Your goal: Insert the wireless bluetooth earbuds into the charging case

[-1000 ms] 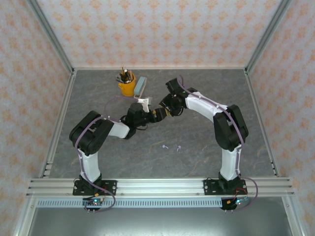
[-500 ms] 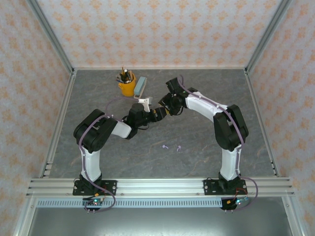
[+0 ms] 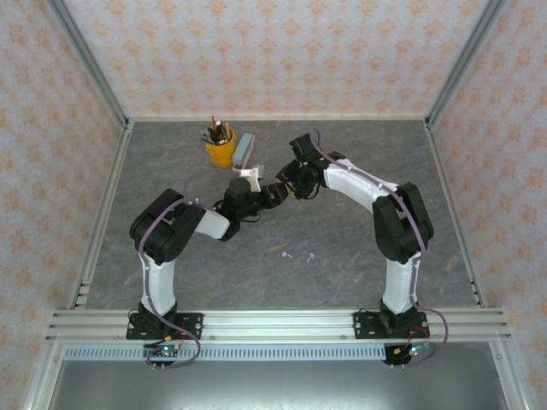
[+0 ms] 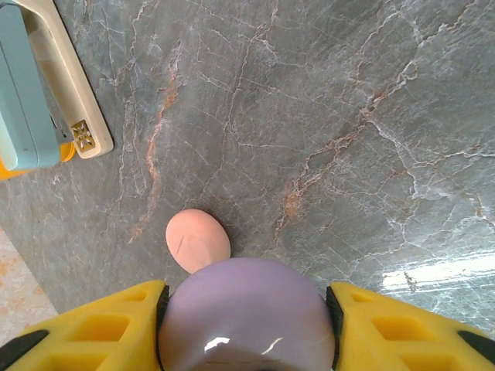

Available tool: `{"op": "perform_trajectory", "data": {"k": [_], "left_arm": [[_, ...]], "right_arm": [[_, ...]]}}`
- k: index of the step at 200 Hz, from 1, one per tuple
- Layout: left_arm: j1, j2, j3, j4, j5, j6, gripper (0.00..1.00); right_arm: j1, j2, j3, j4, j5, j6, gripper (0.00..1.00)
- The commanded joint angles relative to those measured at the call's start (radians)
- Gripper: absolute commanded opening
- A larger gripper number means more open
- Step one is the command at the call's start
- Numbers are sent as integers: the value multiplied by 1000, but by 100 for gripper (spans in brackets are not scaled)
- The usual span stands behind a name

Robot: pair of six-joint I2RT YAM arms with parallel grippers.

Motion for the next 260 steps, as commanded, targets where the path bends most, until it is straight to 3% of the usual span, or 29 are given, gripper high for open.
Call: {"op": "perform_trajectory", "data": {"k": [1, 62, 89, 110, 148, 174, 210, 236, 260], "left_arm": [[-5, 15, 24, 50, -28, -4, 43], [-4, 10, 24, 38, -25, -6, 26], [-5, -4, 21, 22, -10, 1, 18], [-4, -42, 15, -35, 17, 33, 11], [5, -172, 38, -279, 139, 215, 0], [41, -240, 60, -418, 274, 329, 0], [88, -300, 104, -576, 430, 420, 0], [89, -323, 157, -714, 486, 499, 0], [88, -326, 181, -739, 522, 508, 0]], "right_arm": [[-7, -42, -15, 13, -5, 12, 49], [-11, -45, -15, 24, -12, 15, 50], [-43, -83, -22, 56, -10, 17, 64], [-85, -154, -39, 71, 16, -10, 70], [-148, -294, -120, 36, 44, -198, 72], [-164, -409, -246, 78, 54, -409, 72], [-165, -528, -419, 232, -133, -635, 71], [-164, -541, -462, 288, -270, -672, 71], [-165, -524, -479, 352, -352, -656, 70]]}}
